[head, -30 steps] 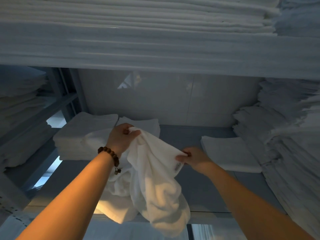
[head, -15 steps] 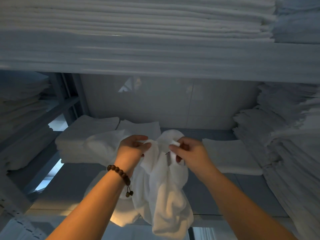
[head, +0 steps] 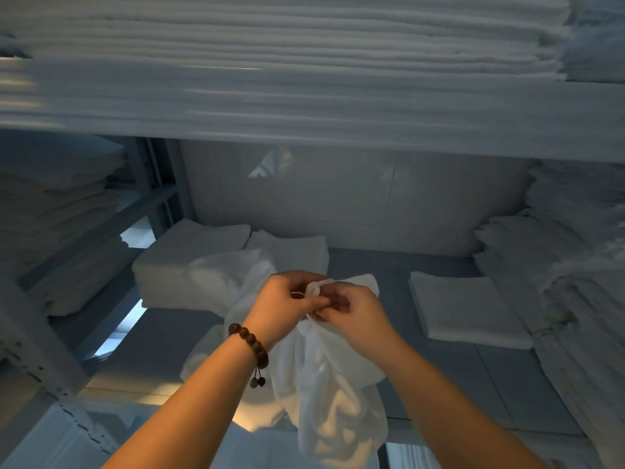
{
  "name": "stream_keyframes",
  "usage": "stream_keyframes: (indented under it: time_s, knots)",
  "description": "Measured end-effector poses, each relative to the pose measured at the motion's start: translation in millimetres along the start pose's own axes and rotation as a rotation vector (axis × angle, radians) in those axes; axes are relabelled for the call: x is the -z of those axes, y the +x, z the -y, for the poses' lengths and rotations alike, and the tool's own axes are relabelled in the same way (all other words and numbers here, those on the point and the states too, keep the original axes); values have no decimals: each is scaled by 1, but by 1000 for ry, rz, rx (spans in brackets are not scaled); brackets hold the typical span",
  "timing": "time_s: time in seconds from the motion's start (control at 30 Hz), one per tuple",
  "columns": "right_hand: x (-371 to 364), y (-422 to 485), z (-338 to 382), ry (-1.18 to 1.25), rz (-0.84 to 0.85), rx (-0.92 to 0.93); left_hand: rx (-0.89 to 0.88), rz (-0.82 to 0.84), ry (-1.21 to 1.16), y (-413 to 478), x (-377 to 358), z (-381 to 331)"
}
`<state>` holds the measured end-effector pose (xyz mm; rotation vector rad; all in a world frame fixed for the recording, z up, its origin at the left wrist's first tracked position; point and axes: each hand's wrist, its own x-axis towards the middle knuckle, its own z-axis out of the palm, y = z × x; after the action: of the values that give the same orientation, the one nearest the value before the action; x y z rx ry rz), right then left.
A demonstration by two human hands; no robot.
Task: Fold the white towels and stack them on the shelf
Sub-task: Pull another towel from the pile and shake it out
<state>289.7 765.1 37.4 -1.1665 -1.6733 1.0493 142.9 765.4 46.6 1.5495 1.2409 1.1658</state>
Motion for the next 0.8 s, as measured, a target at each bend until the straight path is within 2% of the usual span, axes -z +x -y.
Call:
stream_keyframes:
  time_s: [0.07,0.13,0.2,0.27,0.33,0.4,0.47,0.57,0.7,0.8]
  knots:
    - [3,-3,-1,125,39,-14,-27,19,117,2,3,-1]
    - [7,-5,2,143,41,4,-73,32,208,2,6,-3]
    - [16,-1,6,-26,-52,122,-121,42,244,1,10,-5]
    - [30,6,12,-298,-129,262,-162,63,272,-1,14,-8]
    - [42,11,17,-388,-21,273,-224,56,317,-3,18,-11]
    - [44,11,19,-354,129,207,-291,15,344,-4,23,-13]
    - [38,9,19,-297,169,175,-342,-9,386,-7,28,-14]
    - [24,3,18,-210,102,179,-399,12,434,-9,35,-15]
    - [8,-8,11,-289,-110,372,-460,11,457,-7,37,-23]
    - [4,-17,11,-363,-158,430,-476,32,463,-6,30,-33]
